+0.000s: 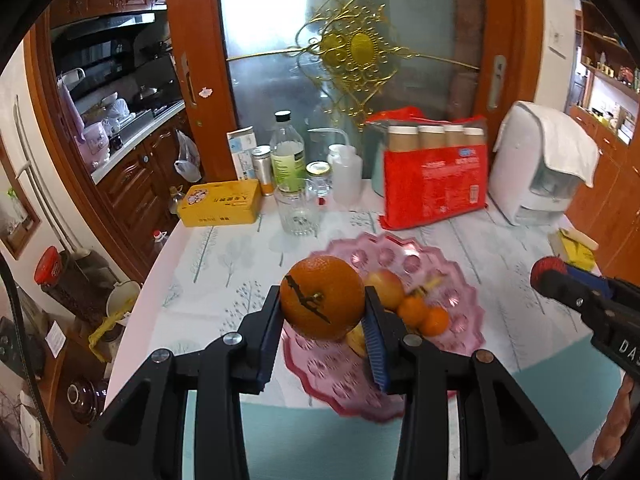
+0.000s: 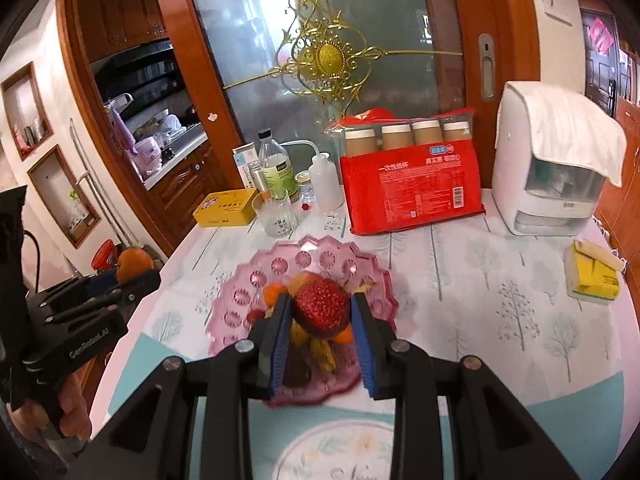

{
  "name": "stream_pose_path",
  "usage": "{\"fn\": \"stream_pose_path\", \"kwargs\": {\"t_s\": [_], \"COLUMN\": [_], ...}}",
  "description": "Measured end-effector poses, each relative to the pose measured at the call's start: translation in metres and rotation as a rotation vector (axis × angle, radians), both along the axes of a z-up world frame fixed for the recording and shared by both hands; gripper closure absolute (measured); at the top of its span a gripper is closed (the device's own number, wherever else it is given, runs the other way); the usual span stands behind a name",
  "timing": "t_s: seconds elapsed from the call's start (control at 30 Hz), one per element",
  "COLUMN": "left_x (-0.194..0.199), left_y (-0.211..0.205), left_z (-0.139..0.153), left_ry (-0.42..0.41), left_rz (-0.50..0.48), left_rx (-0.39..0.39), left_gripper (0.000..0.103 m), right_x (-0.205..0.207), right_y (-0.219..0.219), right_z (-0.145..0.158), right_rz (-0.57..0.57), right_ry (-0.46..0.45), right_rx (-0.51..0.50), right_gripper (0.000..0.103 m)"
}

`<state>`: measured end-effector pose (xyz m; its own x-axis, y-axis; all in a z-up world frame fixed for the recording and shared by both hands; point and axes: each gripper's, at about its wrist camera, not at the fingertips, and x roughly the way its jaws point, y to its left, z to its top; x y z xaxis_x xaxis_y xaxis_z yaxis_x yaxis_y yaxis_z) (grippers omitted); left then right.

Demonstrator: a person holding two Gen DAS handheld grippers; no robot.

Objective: Organize fruits
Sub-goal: 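Lift and carry the lychee and orange with both tools to the pink bowl, then lower the lychee and orange into the bowl and open both tools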

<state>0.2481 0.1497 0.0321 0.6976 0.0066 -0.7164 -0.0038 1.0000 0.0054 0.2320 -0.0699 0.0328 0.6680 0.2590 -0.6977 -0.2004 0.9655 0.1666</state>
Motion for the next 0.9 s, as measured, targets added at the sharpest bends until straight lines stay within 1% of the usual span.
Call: {"fn": "stream_pose_path", "kwargs": {"t_s": [0.1, 0.2, 0.37, 0.47, 0.6, 0.73, 0.9], "left_x": [0.022, 0.043, 0.060, 0.069, 0.074, 0.076, 0.074], "left_y": [0.011, 0.016, 0.012, 0.009, 0.005, 0.000, -0.005], "left_z": [-0.015, -0.042, -0.085, -0.110, -0.134, -0.152, -0.159], "left_ry": [0.037, 0.095, 0.177, 0.226, 0.273, 0.309, 0.320], "left_rz": [0.014, 0.018, 0.001, -0.016, -0.032, -0.049, -0.064], "left_rx": [-0.012, -0.017, -0.004, 0.000, 0.005, 0.015, 0.034], "left_gripper": [0.066, 0.066, 0.066, 0.066, 0.066, 0.066, 0.065], "right_x": [0.018, 0.033, 0.049, 0.055, 0.062, 0.066, 0.069], "right_y": [0.008, 0.015, 0.023, 0.027, 0.032, 0.038, 0.041], "right_z": [-0.017, -0.043, -0.087, -0.105, -0.121, -0.130, -0.138], "right_rz": [-0.018, -0.029, -0.043, -0.048, -0.049, -0.046, -0.042], "right_ry": [0.033, 0.088, 0.181, 0.222, 0.252, 0.265, 0.298], "right_rx": [-0.016, -0.028, -0.047, -0.051, -0.060, -0.080, -0.079], "right_gripper": [0.073, 0.073, 0.073, 0.073, 0.073, 0.073, 0.072]}}
